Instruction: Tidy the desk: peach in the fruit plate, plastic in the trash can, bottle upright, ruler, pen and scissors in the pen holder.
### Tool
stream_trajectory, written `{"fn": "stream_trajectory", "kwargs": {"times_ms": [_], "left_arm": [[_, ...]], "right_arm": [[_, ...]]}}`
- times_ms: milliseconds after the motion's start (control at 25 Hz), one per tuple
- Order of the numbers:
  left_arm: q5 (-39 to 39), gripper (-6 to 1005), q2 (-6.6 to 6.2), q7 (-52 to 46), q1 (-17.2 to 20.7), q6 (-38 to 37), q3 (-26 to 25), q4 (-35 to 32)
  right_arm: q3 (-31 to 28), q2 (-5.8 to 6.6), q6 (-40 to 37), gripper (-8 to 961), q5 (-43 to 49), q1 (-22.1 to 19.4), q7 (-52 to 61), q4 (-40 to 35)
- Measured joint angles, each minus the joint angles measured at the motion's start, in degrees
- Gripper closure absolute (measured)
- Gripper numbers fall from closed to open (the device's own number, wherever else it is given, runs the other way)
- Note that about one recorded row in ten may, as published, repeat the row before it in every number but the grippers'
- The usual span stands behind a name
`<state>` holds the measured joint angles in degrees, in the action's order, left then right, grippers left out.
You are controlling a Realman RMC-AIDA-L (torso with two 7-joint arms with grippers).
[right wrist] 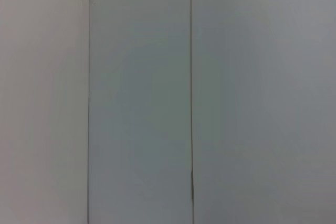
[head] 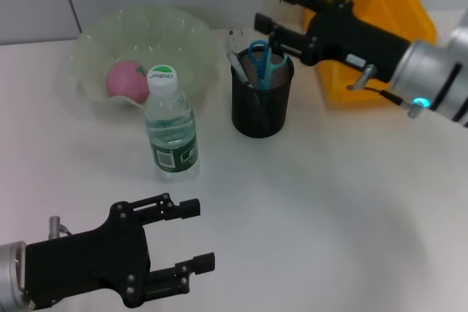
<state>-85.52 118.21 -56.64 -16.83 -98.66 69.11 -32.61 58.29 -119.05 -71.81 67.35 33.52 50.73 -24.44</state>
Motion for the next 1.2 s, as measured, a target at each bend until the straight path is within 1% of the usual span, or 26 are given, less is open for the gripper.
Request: {"fn": "stream_trajectory", "kwargs": {"times_ms": [40, 80, 120, 200, 280, 320, 400, 520, 640, 760, 960, 1200], "left_arm": [[0.0, 304, 0.0, 0.0, 0.0, 0.0, 0.0, 0.0], [0.0, 304, -0.01, 0.0, 0.04, -0.09, -0.29, 0.0], [0.0, 304, -0.05, -0.02, 0.1, -0.15, -0.51, -0.03], [0.0, 304, -0.16, -0.31, 0.21, -0.26, -1.0, -0.29], [0.0, 304, -0.16, -0.34, 0.25, -0.33, -1.28, -0.33], [0.0, 304, -0.17, -0.33, 0.31, -0.4, -1.91, -0.33], [0.0, 304, -0.17, -0.21, 0.33, -0.42, -2.87, -0.2], [-0.01, 304, -0.14, -0.12, 0.33, -0.42, -3.63, -0.19], [-0.01, 305, -0.2, -0.06, 0.31, -0.42, -4.33, -0.18], [-0.01, 305, -0.21, 0.02, 0.31, -0.42, -4.47, -0.18], [0.0, 304, -0.25, 0.04, 0.31, -0.41, -4.47, -0.24], [-0.09, 305, -0.27, 0.1, 0.31, -0.39, -5.04, -0.27]], "right_arm": [[-0.13, 0.09, -1.26, 405, 0.01, -1.05, 1.89, -1.59], [-0.45, 0.21, -3.58, 369, 0.13, -3.47, 4.43, -4.86], [-0.45, 0.21, -3.58, 334, 0.13, -3.47, 4.43, -4.86], [-0.72, 0.38, -6.09, 263, 0.76, -6.48, 6.53, -8.61], [-1.16, 1.08, -9.06, 192, 3.19, -8.99, 9.63, -12.04], [-1.71, 1.67, -10.7, 179, 5.59, -9.81, 11.38, -13.22], [-4.0, 3.08, -15.2, 154, 11.56, -10.38, 14.21, -13.9], [-8.88, 4.08, -23.41, 129, 22.15, -10.32, 14.41, -13.52], [-12.47, 4.3, -29.8, 132, 31.9, -10.19, 13.5, -13.89], [-13.21, 4.38, -32.21, 133, 36.63, -10.0, 13.56, -13.54], [-13.19, 3.81, -32.73, 133, 38.19, -10.48, 13.57, -13.33], [-13.48, 3.76, -33.15, 133, 38.49, -10.7, 13.99, -13.34]]}}
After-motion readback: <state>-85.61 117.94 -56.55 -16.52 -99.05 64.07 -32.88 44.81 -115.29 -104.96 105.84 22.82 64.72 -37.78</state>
